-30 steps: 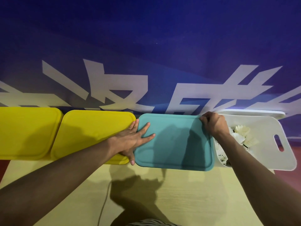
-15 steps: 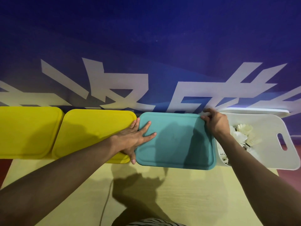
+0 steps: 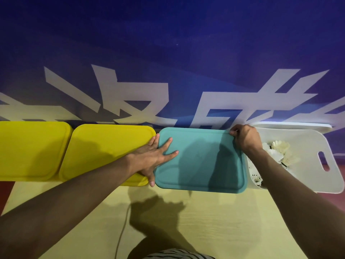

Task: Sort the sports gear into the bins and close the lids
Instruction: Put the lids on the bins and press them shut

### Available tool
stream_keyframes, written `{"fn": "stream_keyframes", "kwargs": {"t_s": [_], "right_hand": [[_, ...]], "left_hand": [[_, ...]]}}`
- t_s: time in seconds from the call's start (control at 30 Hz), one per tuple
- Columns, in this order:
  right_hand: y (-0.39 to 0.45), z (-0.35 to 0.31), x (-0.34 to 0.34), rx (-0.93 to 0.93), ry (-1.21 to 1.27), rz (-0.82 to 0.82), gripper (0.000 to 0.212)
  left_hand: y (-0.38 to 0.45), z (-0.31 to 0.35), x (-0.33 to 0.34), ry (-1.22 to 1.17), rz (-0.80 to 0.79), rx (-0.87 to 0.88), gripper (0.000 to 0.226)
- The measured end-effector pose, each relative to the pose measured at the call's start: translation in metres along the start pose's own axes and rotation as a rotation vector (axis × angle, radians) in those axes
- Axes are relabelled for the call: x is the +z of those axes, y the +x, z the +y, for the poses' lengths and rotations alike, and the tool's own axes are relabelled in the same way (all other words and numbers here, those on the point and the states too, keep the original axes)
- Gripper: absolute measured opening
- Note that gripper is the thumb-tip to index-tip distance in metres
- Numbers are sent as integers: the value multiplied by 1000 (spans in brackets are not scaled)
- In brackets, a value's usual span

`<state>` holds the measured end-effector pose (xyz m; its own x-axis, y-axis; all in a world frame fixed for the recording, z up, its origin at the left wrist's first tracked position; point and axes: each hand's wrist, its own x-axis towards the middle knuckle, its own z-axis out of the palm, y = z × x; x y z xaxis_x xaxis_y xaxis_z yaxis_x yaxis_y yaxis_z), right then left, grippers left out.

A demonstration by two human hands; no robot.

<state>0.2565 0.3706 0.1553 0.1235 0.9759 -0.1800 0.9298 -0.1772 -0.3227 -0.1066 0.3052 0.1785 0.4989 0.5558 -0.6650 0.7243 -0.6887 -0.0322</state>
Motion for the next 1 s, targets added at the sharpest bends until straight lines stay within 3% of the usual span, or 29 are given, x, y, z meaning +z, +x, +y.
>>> {"fn": "stream_keyframes", "kwargs": {"t_s": [0.5, 0.63, 1.0], "right_hand": [[2, -3, -2, 50, -33, -24, 15], [11, -5, -10, 95, -72, -129, 8], [40, -3, -19, 112, -240, -328, 39]], "left_hand": [[2, 0, -2, -3, -18, -7, 143], [2, 1, -3, -11, -27, -7, 143], [4, 0, -3, -25, -33, -13, 143]]}}
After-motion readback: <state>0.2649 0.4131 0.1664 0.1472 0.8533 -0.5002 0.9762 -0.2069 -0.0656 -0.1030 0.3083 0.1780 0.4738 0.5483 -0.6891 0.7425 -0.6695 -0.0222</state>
